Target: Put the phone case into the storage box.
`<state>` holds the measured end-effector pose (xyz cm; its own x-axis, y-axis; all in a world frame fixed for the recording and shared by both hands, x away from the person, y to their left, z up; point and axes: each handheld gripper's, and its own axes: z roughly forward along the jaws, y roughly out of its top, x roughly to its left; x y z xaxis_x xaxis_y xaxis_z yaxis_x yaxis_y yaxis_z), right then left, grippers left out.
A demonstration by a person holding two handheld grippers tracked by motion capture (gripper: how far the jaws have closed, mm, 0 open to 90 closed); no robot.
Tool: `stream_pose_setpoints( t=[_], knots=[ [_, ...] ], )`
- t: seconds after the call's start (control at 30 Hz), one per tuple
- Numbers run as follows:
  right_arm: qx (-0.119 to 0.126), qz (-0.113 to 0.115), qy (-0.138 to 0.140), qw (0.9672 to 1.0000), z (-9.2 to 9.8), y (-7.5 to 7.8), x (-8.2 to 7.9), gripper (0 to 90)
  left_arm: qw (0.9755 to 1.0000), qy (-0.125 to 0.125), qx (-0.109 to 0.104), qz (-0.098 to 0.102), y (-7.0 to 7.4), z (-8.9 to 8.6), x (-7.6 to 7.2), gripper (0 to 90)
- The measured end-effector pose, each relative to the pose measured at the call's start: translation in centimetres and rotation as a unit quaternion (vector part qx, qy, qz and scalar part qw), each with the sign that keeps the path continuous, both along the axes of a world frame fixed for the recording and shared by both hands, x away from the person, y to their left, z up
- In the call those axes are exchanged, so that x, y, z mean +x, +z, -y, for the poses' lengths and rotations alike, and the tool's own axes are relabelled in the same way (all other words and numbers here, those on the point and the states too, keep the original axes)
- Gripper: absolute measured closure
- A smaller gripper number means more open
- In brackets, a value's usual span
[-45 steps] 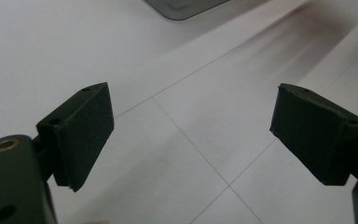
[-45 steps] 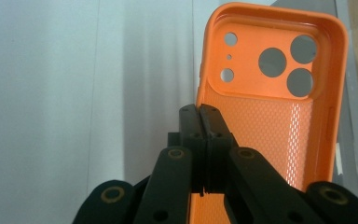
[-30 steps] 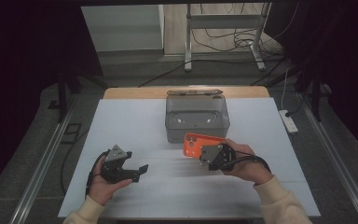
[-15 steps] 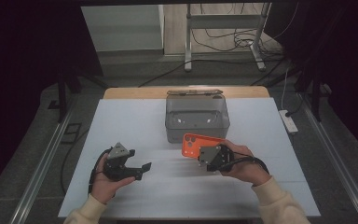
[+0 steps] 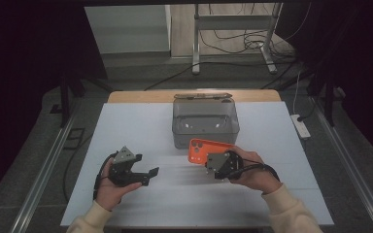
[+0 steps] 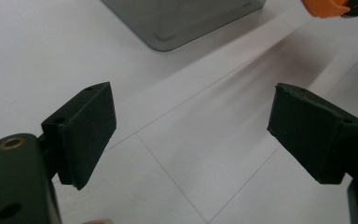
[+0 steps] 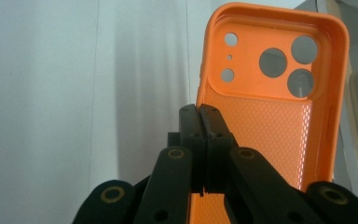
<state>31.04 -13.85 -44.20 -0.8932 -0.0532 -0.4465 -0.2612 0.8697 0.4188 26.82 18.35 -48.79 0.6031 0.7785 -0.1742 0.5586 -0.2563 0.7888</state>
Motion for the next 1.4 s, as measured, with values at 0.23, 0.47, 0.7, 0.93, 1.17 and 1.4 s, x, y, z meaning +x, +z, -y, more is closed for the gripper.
stream_pose_setpoints(
  t=[0.23,0.47,0.7,0.93,1.17,1.4],
  knots=[
    [-0.001,-0.001,-0.002,1.0000,-0.2,-0.2,-0.1,88.8,0.9999,-0.011,-0.004,-0.003,0.5,0.9,0.7,15.8],
    [-0.001,0.001,0.004,1.0000,-0.4,-0.2,-0.2,88.8,0.9997,-0.022,-0.007,0.003,1.3,2.0,1.2,16.0],
    [-0.006,0.004,0.005,1.0000,-0.6,-0.5,-0.2,88.8,0.9995,-0.031,-0.010,0.000,1.6,2.8,1.8,16.4],
    [-0.006,0.006,0.005,0.9999,-0.7,-0.6,-0.3,88.8,0.9991,-0.040,-0.014,-0.003,2.2,3.6,2.2,16.6],
    [-0.007,0.007,0.005,0.9999,-0.8,-0.7,-0.3,88.8,0.9987,-0.047,-0.017,-0.005,2.6,4.5,2.8,16.7],
    [-0.007,0.009,0.006,0.9999,-0.9,-0.7,-0.3,88.7,0.9983,-0.056,-0.018,-0.004,2.8,5.4,3.1,17.2]
  ],
)
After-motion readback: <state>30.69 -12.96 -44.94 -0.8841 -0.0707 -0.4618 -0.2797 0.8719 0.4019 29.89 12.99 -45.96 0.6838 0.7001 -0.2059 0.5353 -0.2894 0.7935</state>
